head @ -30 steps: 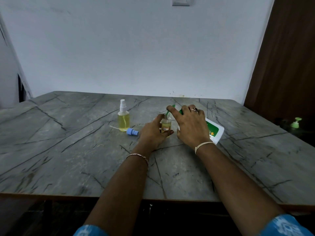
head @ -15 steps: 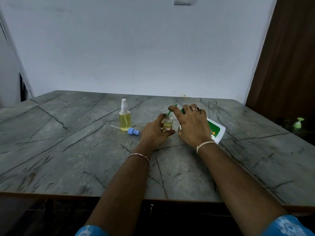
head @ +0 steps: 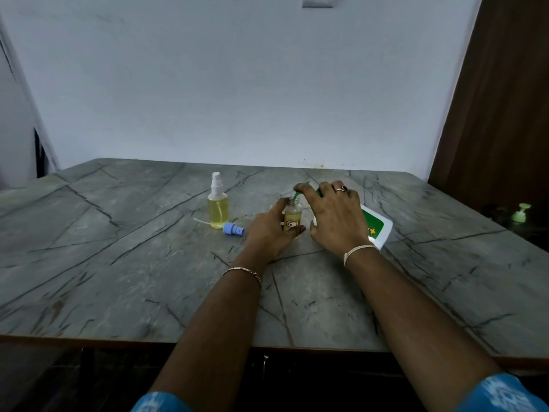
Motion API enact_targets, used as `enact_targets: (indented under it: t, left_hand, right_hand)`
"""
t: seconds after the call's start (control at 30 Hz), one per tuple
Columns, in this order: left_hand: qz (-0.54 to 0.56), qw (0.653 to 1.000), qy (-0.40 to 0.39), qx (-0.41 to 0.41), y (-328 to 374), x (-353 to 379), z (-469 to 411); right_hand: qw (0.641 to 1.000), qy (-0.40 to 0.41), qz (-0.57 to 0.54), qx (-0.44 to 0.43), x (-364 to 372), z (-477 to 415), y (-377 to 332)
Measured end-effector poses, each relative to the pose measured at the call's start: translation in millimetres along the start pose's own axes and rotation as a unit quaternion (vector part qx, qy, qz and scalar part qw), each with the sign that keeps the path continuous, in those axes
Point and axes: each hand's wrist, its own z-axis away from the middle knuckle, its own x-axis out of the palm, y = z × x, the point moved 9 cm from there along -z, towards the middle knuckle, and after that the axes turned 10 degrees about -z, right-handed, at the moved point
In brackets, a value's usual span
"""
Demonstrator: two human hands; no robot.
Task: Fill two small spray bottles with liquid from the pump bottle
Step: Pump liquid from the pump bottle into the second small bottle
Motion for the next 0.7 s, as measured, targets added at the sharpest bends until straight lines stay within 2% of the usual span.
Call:
enact_targets:
  t: [0.7]
  left_hand:
    - [-0.01, 1.0, -0.003, 0.001, -1.9, 3.2, -2.6]
  right_hand:
    - [1.0, 0.003, -0.009, -0.001, 0.5, 0.5, -0.2]
